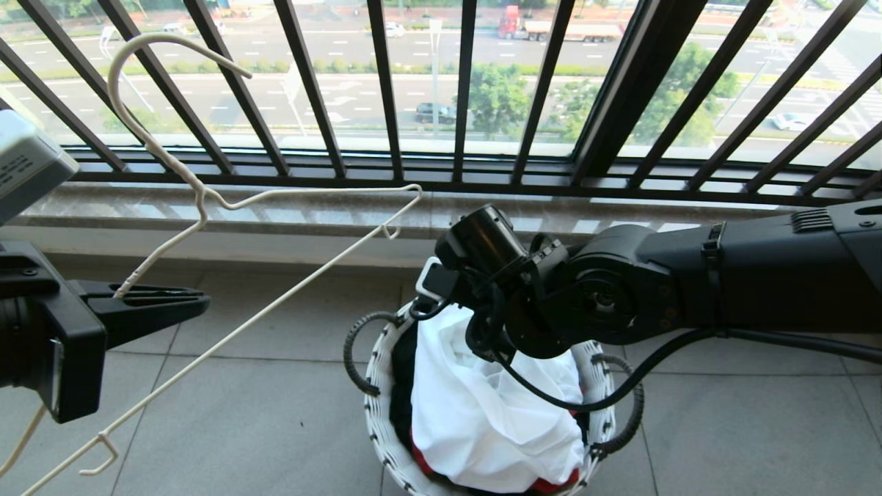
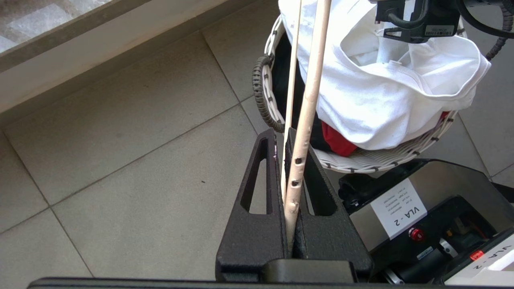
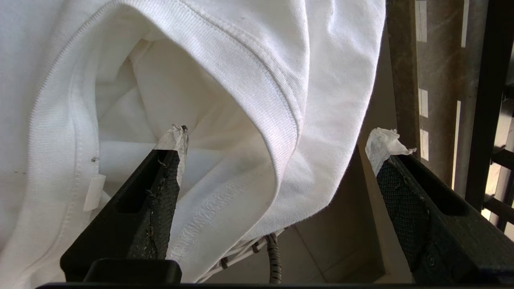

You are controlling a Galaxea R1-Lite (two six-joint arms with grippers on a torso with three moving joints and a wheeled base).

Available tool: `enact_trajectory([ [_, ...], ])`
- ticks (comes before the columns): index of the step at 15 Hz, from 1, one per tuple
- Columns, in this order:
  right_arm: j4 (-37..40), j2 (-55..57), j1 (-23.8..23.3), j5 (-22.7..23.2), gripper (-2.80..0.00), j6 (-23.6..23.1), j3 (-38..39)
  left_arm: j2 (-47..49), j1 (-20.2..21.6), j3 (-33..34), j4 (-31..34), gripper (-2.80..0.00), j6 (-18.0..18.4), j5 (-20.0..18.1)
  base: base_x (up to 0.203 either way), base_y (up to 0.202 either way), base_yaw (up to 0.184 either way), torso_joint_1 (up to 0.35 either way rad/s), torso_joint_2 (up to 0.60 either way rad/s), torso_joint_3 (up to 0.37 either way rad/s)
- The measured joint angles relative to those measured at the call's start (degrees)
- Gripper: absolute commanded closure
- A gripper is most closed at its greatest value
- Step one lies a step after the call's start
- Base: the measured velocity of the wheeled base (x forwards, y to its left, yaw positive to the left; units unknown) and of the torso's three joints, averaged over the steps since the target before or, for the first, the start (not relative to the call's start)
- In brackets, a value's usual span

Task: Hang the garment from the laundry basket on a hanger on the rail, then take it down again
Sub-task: Pick up clothes from the basket

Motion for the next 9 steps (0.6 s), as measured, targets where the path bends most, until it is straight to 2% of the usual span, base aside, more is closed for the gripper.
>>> enact_trajectory([
  [9,4.4,5.0,-5.1,-0.4,-2.8,-1.6,-12.3,0.1,0.0,0.2,0.0,0.0,0.1,-0.1,0.0,0.0,0.0,0.0,0.0,0.0],
])
